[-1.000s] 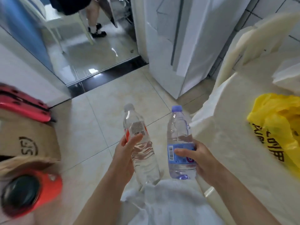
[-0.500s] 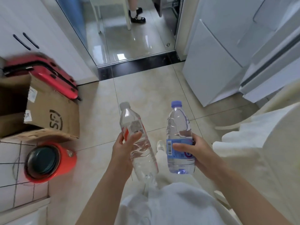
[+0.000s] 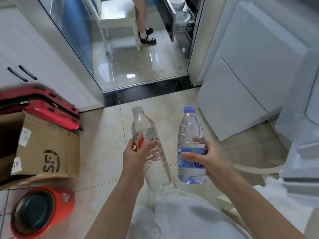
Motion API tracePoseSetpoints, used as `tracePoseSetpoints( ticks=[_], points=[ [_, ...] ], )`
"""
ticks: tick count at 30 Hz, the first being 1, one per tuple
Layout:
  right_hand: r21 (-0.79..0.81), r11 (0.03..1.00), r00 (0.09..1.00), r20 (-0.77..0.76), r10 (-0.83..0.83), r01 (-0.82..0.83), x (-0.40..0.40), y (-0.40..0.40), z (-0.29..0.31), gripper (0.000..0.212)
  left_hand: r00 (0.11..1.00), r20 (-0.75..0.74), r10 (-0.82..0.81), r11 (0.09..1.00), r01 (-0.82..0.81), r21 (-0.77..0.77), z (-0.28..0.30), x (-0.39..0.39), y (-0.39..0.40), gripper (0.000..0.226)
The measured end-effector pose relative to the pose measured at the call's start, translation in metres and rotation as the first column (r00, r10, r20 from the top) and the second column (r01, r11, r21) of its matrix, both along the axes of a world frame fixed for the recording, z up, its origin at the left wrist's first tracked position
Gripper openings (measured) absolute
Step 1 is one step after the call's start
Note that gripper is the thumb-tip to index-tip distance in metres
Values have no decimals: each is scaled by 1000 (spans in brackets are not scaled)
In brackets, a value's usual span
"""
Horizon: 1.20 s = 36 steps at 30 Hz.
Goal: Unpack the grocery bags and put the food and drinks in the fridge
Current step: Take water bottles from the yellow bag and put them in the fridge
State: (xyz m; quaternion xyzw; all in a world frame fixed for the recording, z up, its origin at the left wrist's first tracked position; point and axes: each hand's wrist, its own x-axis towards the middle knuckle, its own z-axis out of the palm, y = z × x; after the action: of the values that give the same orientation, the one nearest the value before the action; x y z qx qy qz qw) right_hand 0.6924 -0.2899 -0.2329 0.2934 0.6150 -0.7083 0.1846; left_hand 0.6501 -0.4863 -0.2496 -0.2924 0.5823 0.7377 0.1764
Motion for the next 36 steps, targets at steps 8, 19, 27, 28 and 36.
tracePoseSetpoints(
  ticks=[8, 19, 27, 28, 36],
  points=[
    [183, 974, 991, -36, -128, 132, -96, -2, -8, 61, 996, 0, -93, 992, 93, -89, 1, -123, 11, 41],
    [284, 865, 908, -49, -417, 413, -234, -20, -5, 49, 849, -107, -517, 841, 481, -247, 18, -314, 33, 48],
    [345, 745, 810, -88, -580, 570, -286, 21, 2, 46, 696, -112, -709, 696, 664, -273, 13, -387, 101, 48],
    [338, 731, 794, -95, -601, 594, -291, 30, 2, 46, 679, -115, -725, 679, 678, -280, 12, -394, 112, 48],
    [323, 631, 701, -189, -688, 706, -336, 128, 12, 45, 572, -197, -796, 604, 735, -308, 14, -446, 227, 45]
  ],
)
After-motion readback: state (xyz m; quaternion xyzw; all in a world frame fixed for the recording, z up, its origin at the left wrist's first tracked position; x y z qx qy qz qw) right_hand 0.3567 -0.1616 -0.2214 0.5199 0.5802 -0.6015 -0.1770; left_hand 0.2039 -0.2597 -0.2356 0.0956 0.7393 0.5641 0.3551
